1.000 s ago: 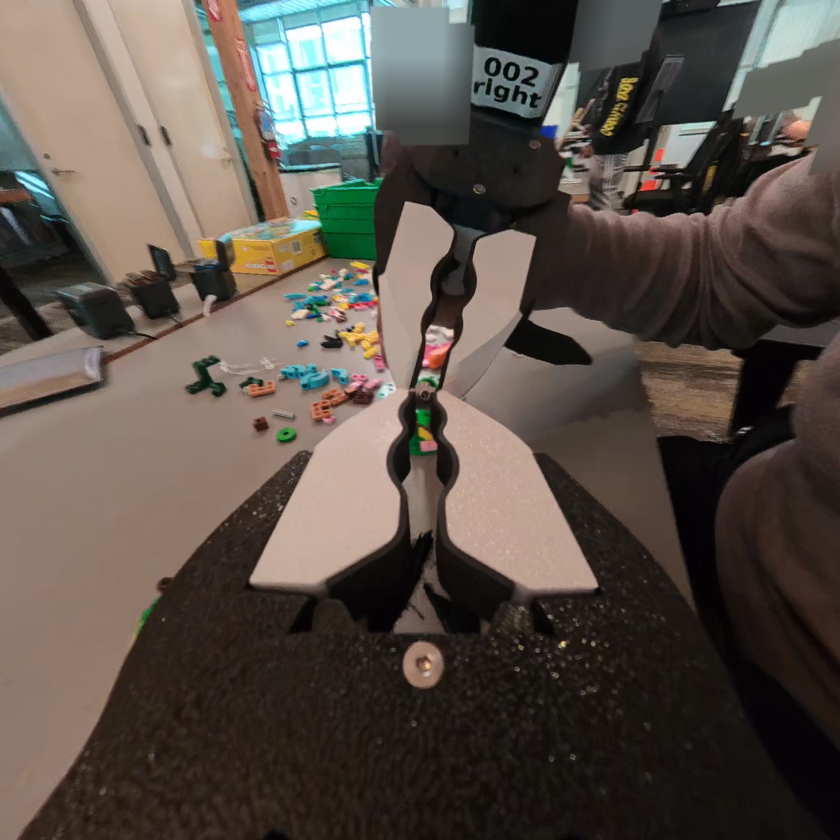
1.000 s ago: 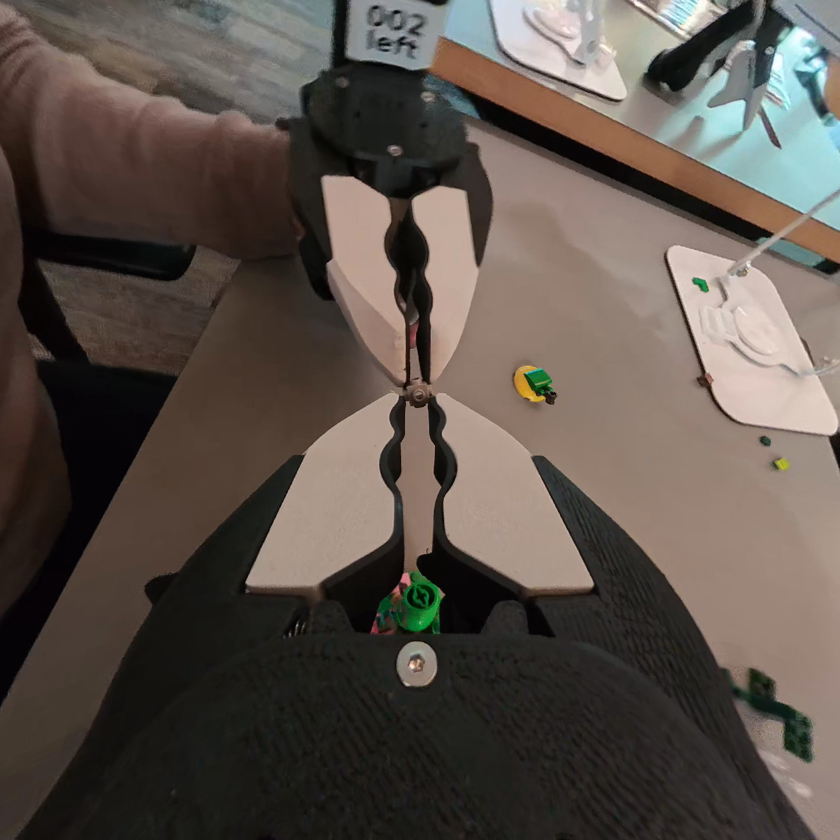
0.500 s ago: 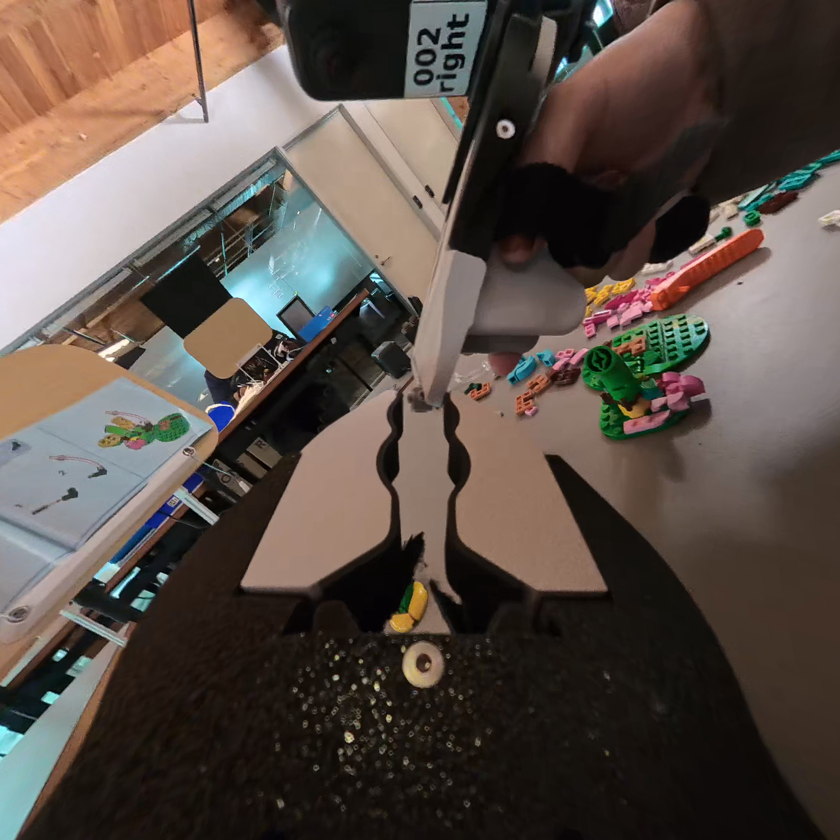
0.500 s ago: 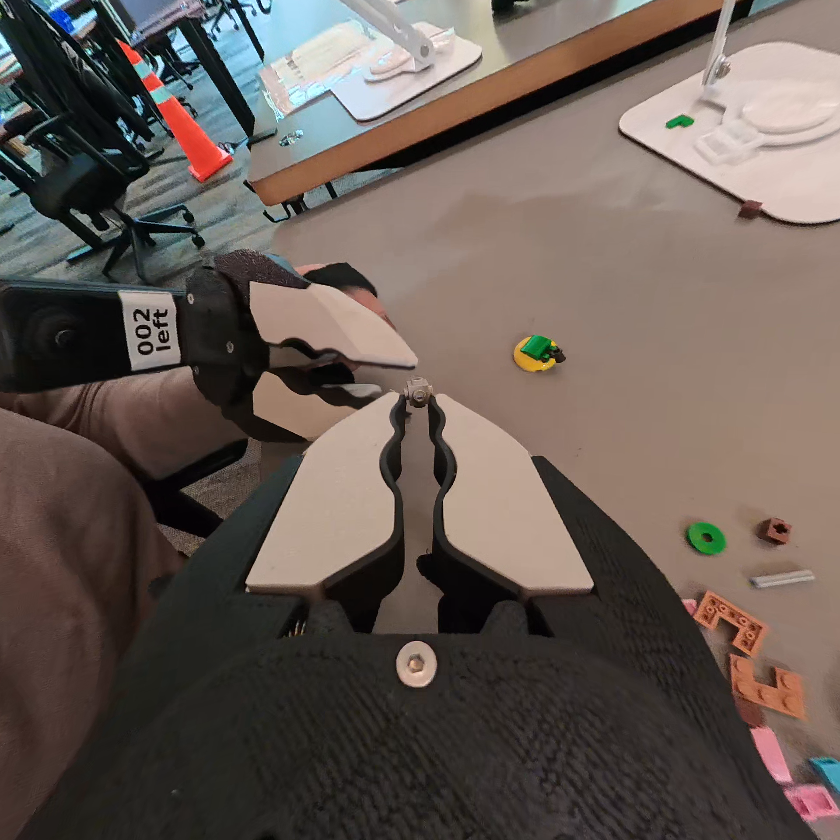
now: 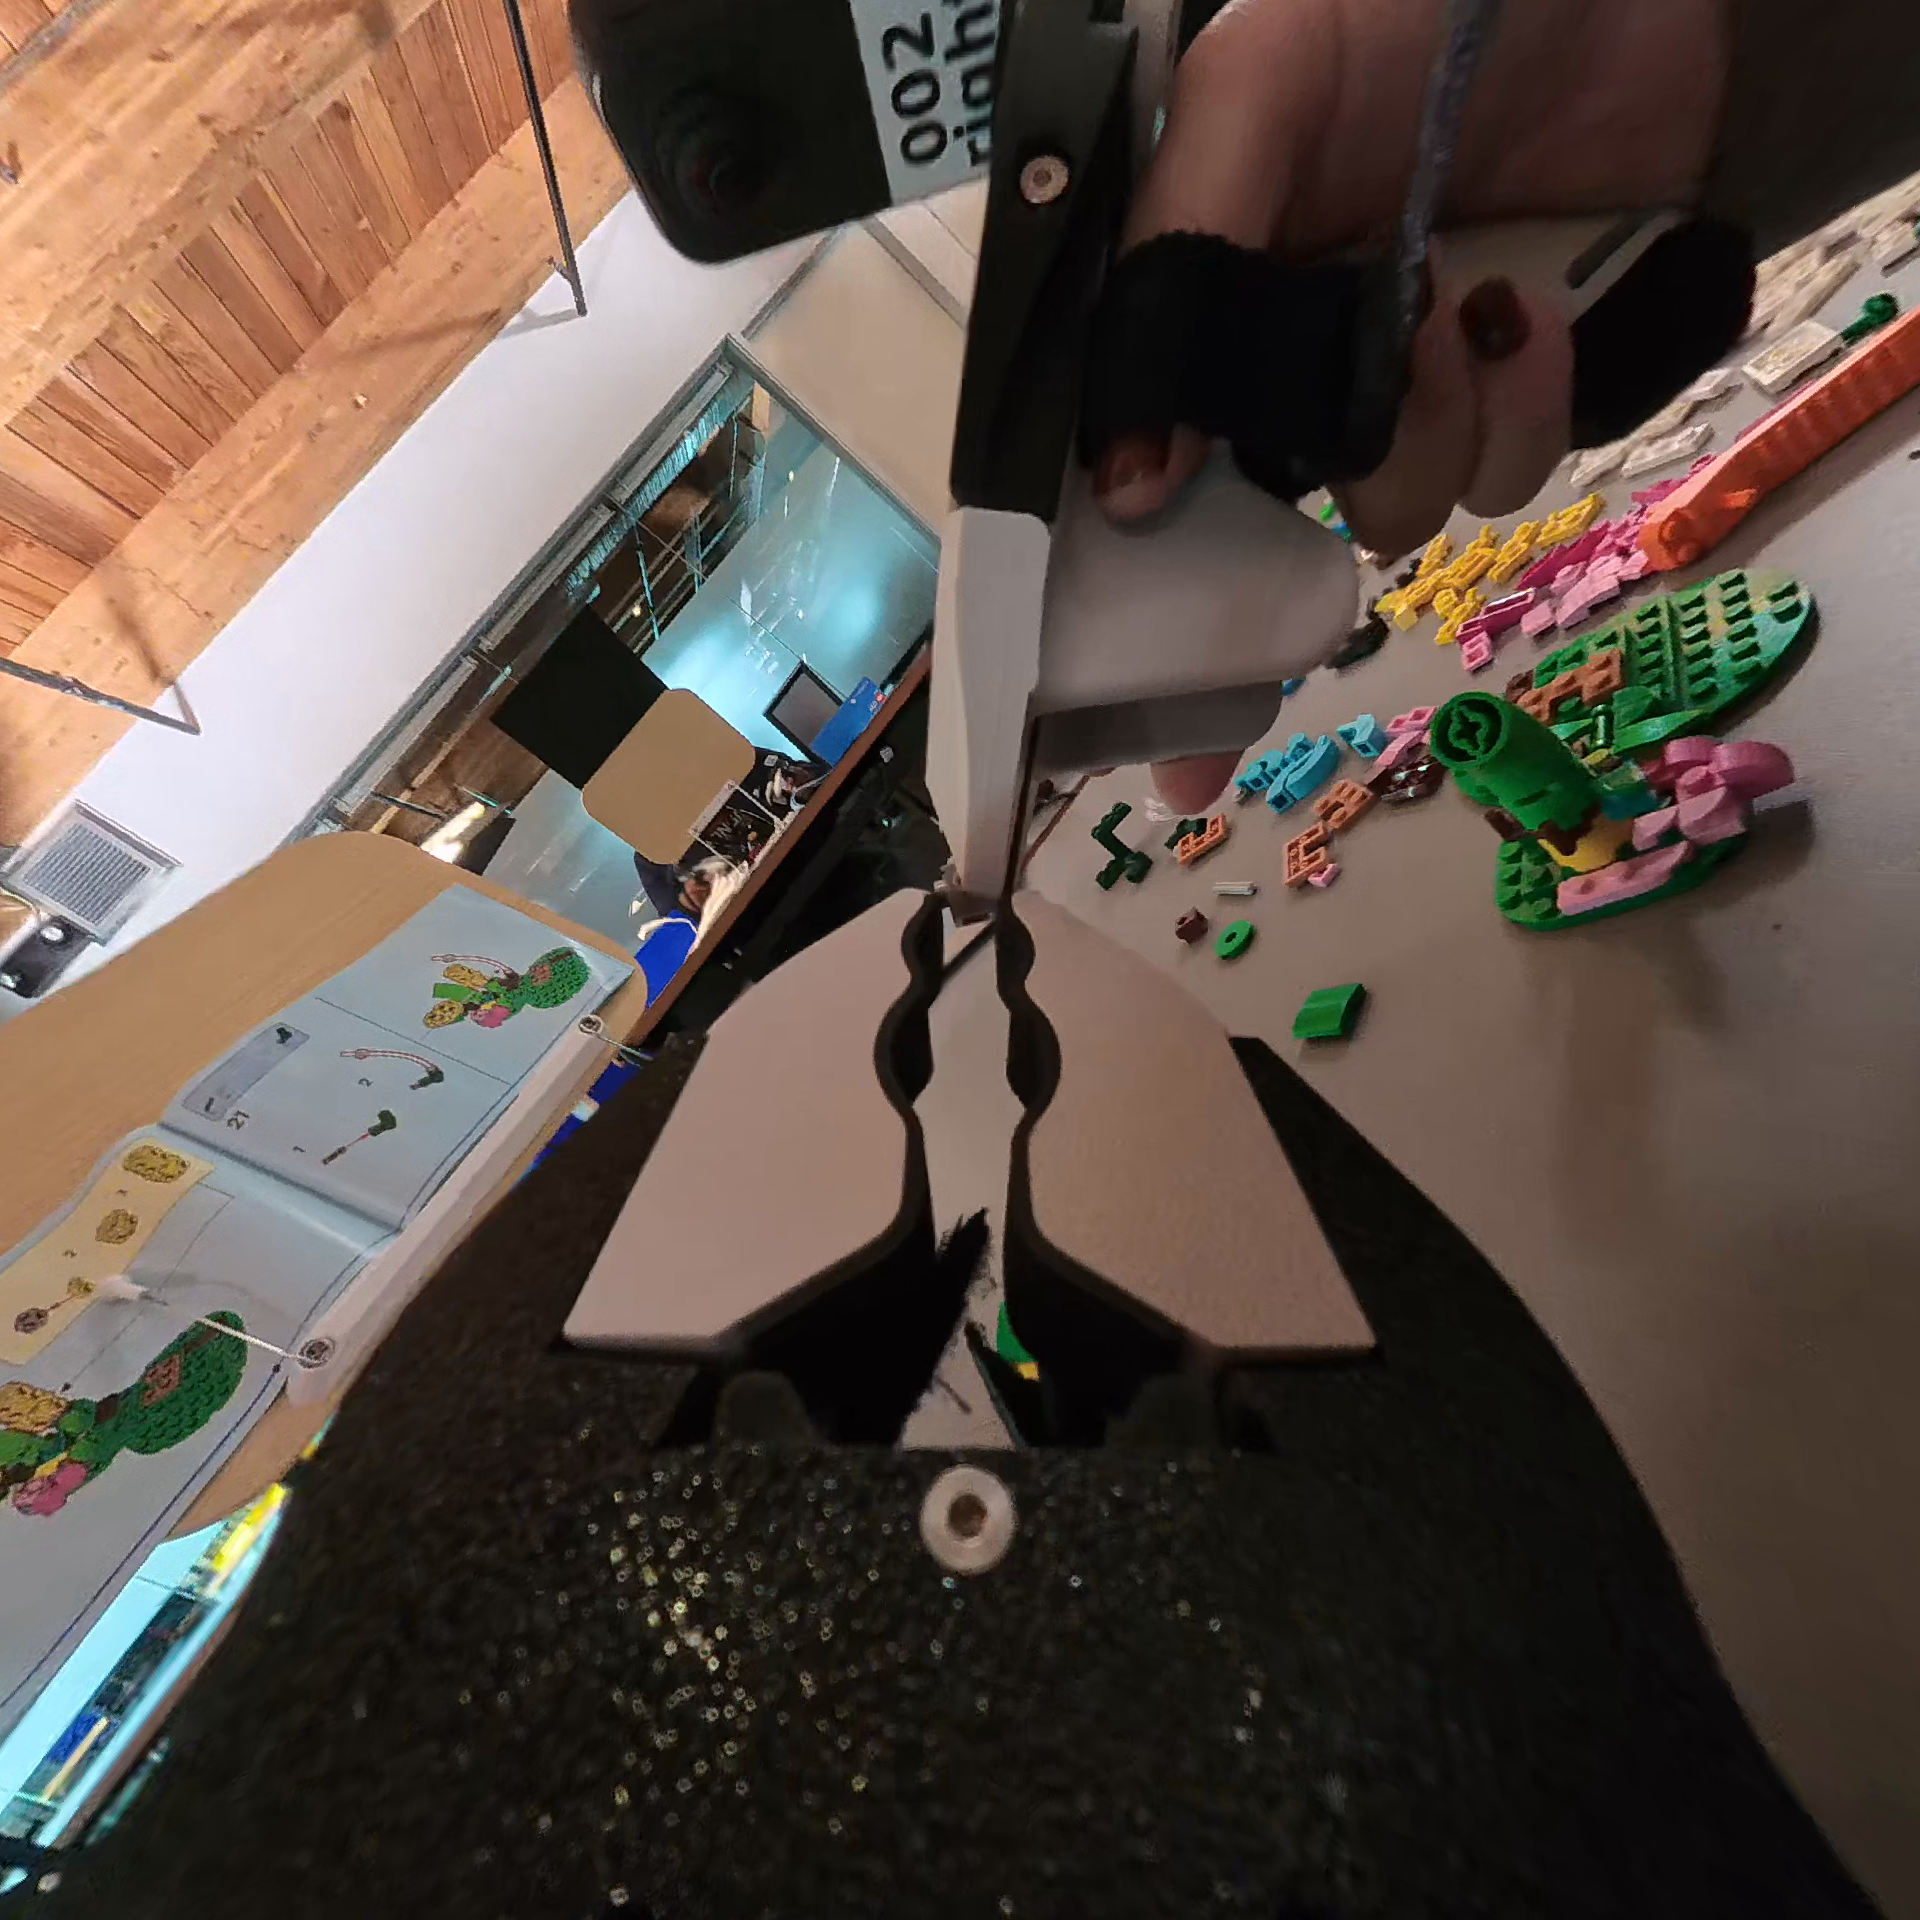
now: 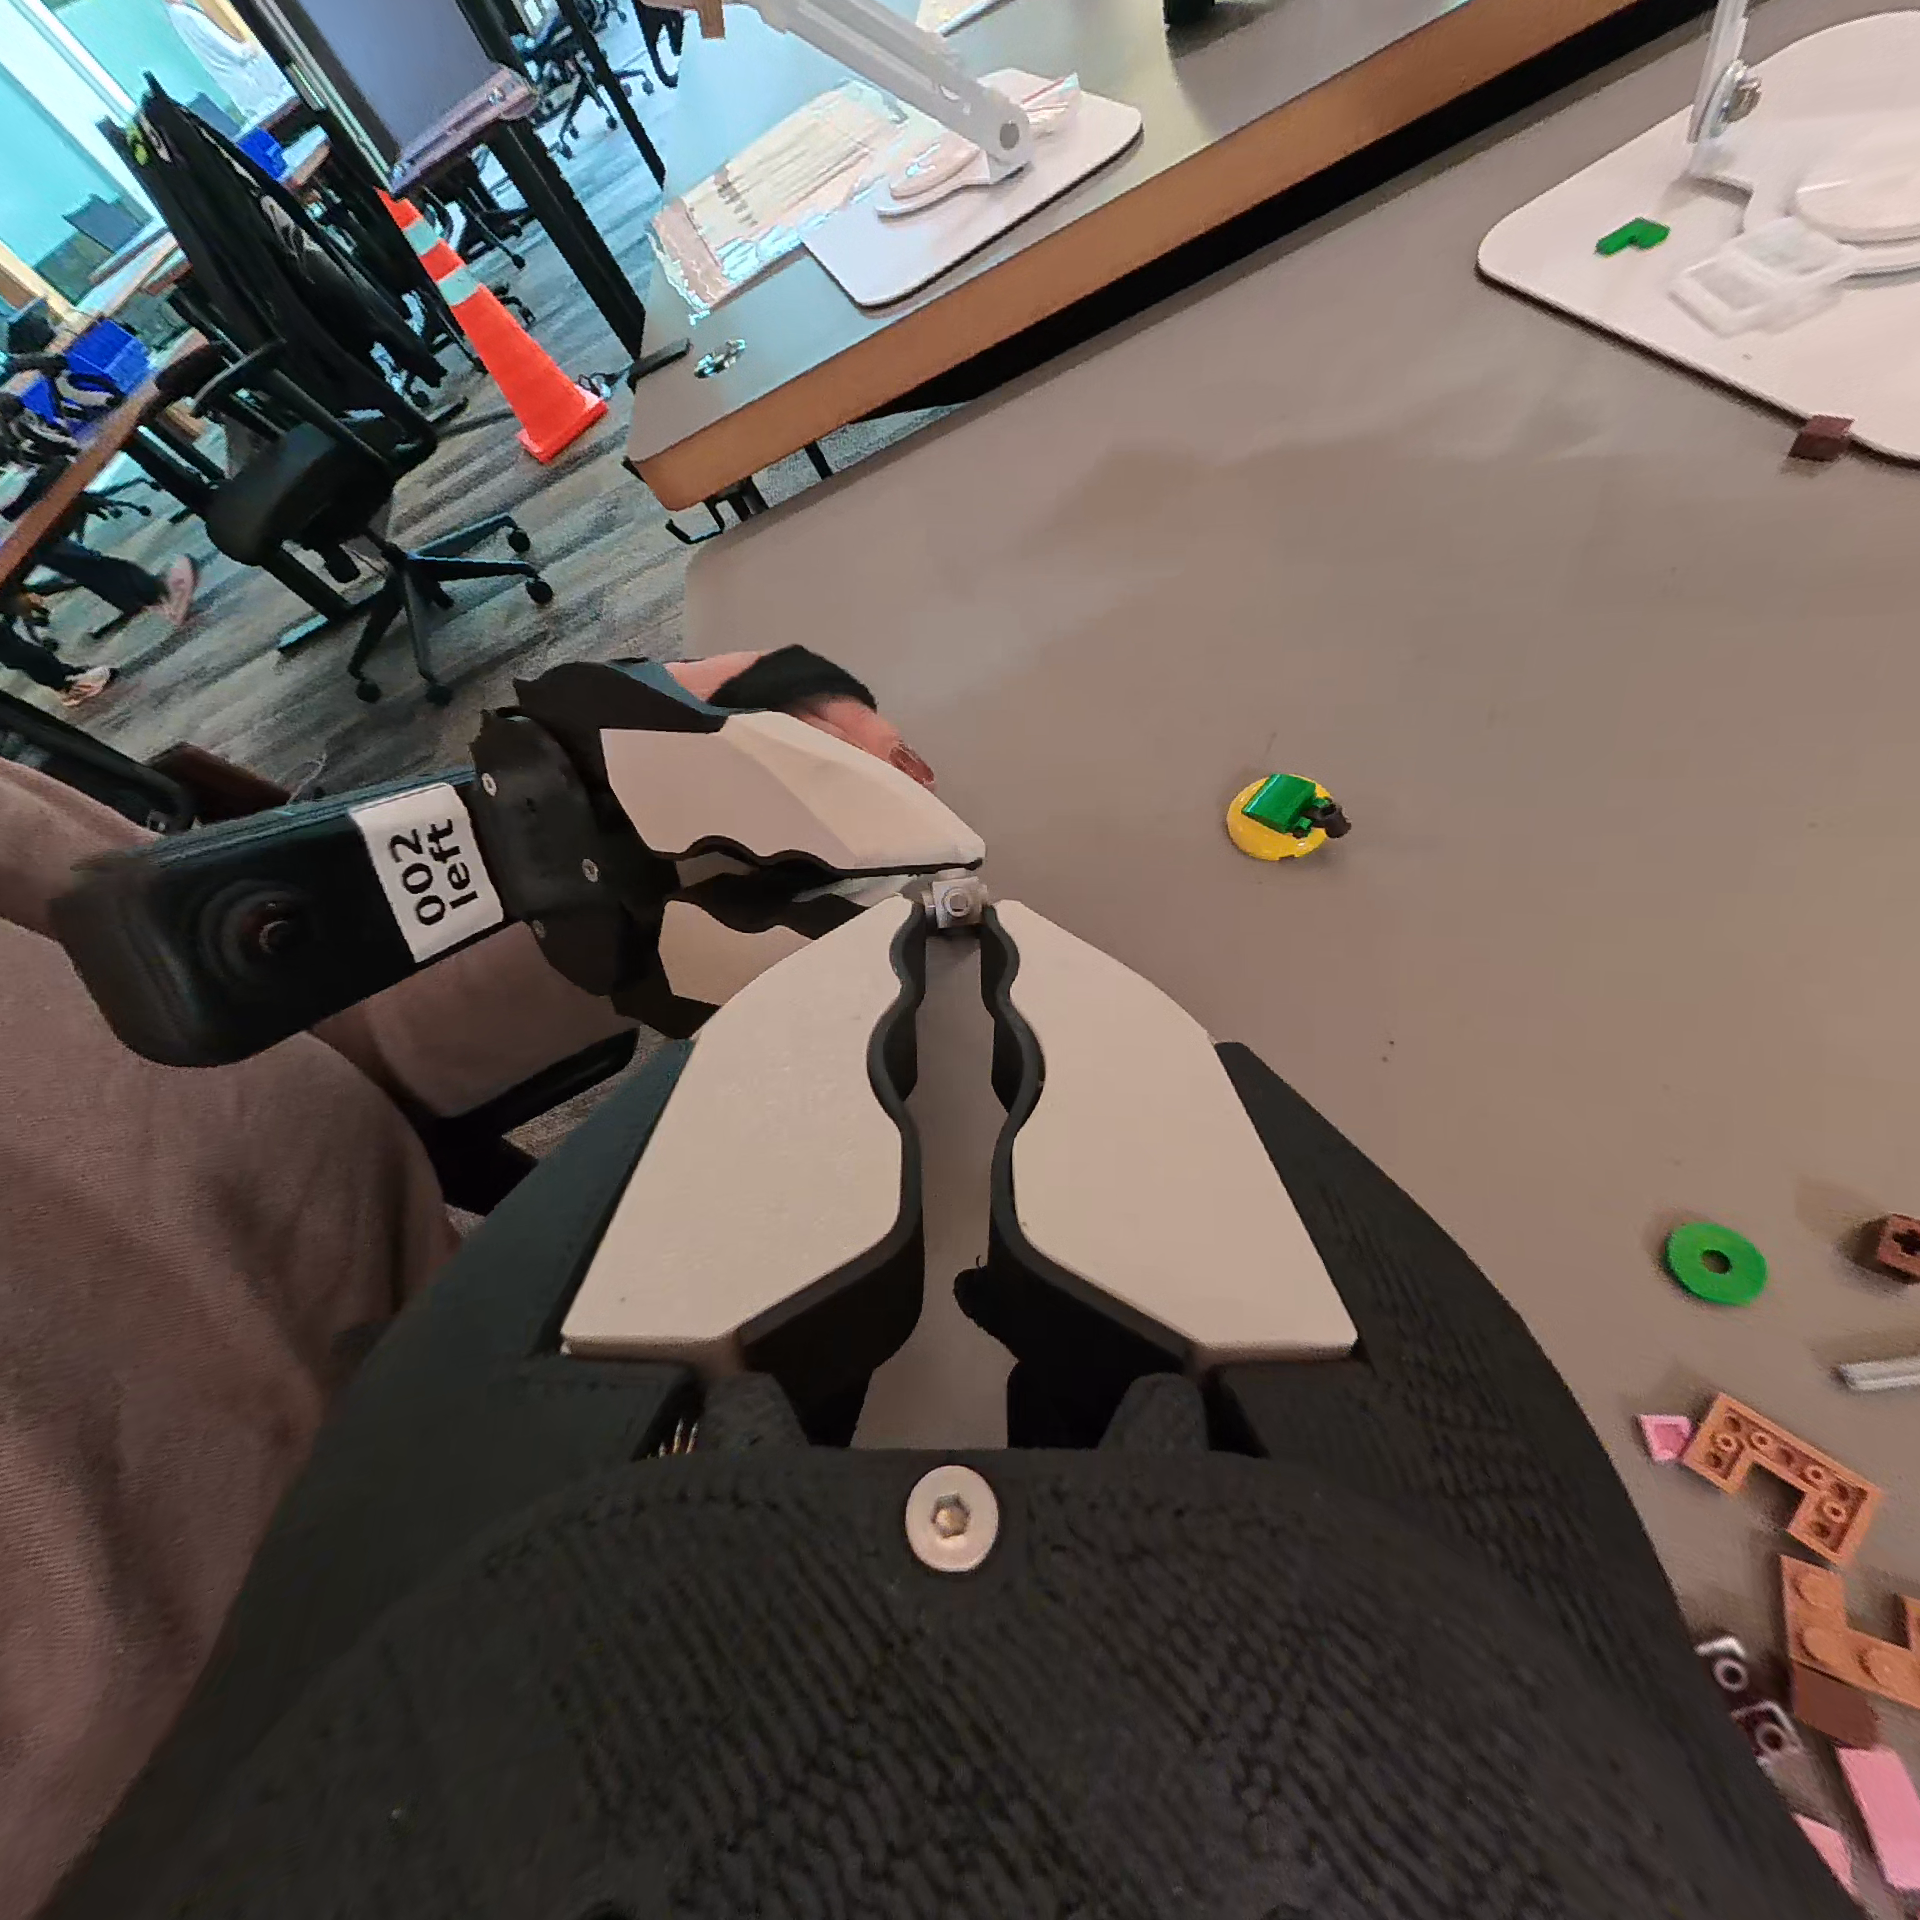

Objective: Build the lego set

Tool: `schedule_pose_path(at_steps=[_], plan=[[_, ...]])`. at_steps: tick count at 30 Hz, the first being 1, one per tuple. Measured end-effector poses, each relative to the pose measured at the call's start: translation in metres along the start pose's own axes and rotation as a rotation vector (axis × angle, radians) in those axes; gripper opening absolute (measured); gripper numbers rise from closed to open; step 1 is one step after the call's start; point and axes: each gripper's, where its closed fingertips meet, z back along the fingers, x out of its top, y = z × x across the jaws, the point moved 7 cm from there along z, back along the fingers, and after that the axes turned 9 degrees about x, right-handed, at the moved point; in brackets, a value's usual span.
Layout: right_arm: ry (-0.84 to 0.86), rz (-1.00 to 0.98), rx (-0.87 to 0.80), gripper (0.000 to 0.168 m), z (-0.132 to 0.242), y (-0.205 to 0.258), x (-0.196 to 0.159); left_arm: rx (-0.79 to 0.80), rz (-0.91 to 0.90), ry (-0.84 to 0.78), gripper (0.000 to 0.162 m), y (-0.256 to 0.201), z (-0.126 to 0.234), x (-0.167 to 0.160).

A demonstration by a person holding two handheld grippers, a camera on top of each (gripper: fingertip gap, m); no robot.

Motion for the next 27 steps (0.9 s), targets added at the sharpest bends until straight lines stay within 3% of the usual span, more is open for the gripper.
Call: schedule_pose_path(at_steps=[4,5,11,14,17,22,27], plan=[[-0.03,0.073,-0.044,0.013,0.002,0.0,0.001,-0.033,0.132,0.02,0.009,0.003,-0.003,-0.001],[-0.055,0.111,-0.08,0.025,0.005,0.0,0.003,-0.044,0.176,0.025,0.009,0.004,-0.003,-0.003],[-0.311,0.387,-0.386,0.029,0.032,0.0,0.005,-0.025,0.418,0.025,0.009,0.023,0.0,-0.018],[-0.525,0.515,-0.56,0.025,0.048,-0.002,0.002,-0.001,0.594,0.023,0.009,0.031,0.0,-0.024],[-0.628,0.577,-0.705,0.019,0.059,-0.006,-0.005,0.011,0.72,0.053,0.009,0.034,-0.001,-0.032],[-0.621,0.682,-0.815,0.0,0.067,-0.002,-0.012,0.083,0.757,0.054,0.009,0.037,0.0,-0.036],[-0.671,0.593,-0.76,0.0,0.071,-0.007,-0.014,0.097,0.798,0.03,0.009,0.04,0.002,-0.038]])
